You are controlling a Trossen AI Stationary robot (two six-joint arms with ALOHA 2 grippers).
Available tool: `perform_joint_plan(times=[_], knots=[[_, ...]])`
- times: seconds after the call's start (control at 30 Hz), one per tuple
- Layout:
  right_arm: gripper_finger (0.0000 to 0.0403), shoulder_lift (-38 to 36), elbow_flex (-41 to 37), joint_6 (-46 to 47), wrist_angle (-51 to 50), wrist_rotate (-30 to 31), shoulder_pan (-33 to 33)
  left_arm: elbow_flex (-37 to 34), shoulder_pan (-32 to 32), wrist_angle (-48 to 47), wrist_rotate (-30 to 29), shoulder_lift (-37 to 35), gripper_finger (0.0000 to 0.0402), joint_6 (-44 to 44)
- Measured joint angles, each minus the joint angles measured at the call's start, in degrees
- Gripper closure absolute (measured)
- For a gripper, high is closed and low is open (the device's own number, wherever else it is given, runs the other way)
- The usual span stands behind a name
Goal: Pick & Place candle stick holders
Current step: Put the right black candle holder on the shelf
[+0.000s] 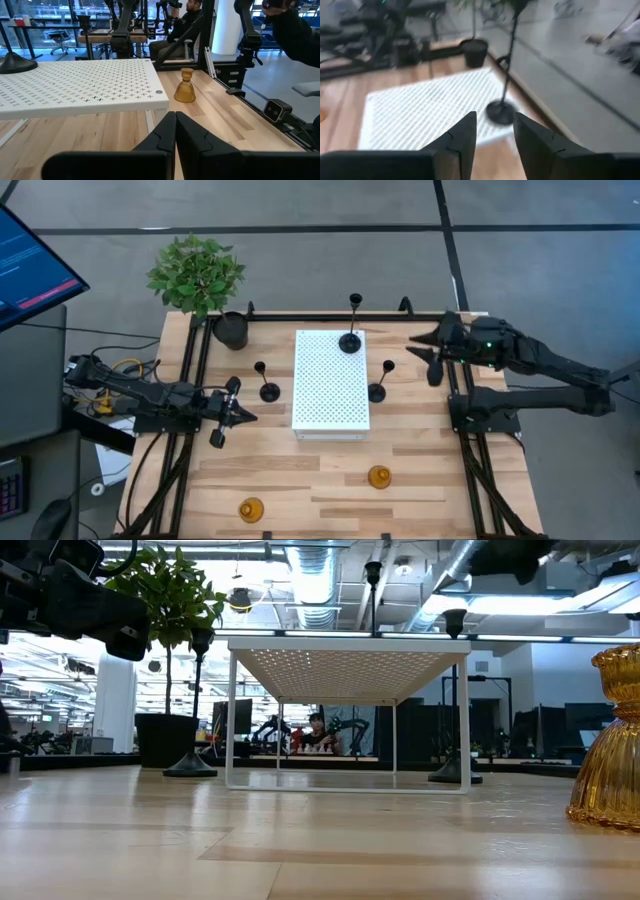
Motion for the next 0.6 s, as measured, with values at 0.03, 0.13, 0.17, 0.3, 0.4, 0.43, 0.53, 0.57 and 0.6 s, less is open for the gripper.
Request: perform_joint_plan(times=[0.03, 0.13, 0.17, 0.3, 0.4, 0.43, 0.53, 0.57, 0.6], knots=[[0.0287, 0.0, 0.0, 0.9, -1.5, 0.0, 0.9, 0.0, 0.0, 0.0, 0.0, 0.0, 0.0392, 0.0], [0.0293, 0.2, 0.0, 3.4, -5.6, 0.0, 3.3, 0.0, 0.0, 0.0, 0.0, 0.0, 0.0392, 0.0], [0.0295, 0.4, 0.0, 4.1, -6.9, 0.0, 4.1, 0.0, 0.0, 0.0, 0.0, 0.0, 0.0392, 0.0], [0.0295, 2.0, 0.0, 6.9, -10.4, 0.0, 6.6, 0.0, 0.0, 0.0, 0.0, 0.0, 0.0392, 0.0], [0.0295, 3.5, 0.0, 8.1, -11.1, 0.0, 8.5, 0.0, 0.0, 0.0, 0.0, 0.0, 0.0392, 0.0], [0.0295, 4.1, 0.0, 8.1, -11.0, 0.0, 9.2, 0.0, 0.0, 0.0, 0.0, 0.0, 0.0392, 0.0], [0.0295, 5.8, 0.0, 8.1, -10.9, 0.1, 11.0, 0.0, 0.0, 0.0, 0.0, 0.0, 0.0392, 0.0], [0.0295, 6.3, 0.0, 7.9, -10.9, 0.0, 11.5, 0.0, 0.0, 0.0, 0.0, 0.0, 0.0392, 0.0], [0.0295, 6.7, 0.0, 7.8, -10.9, 0.1, 12.0, 0.0, 0.0, 0.0, 0.0, 0.0, 0.0392, 0.0]])
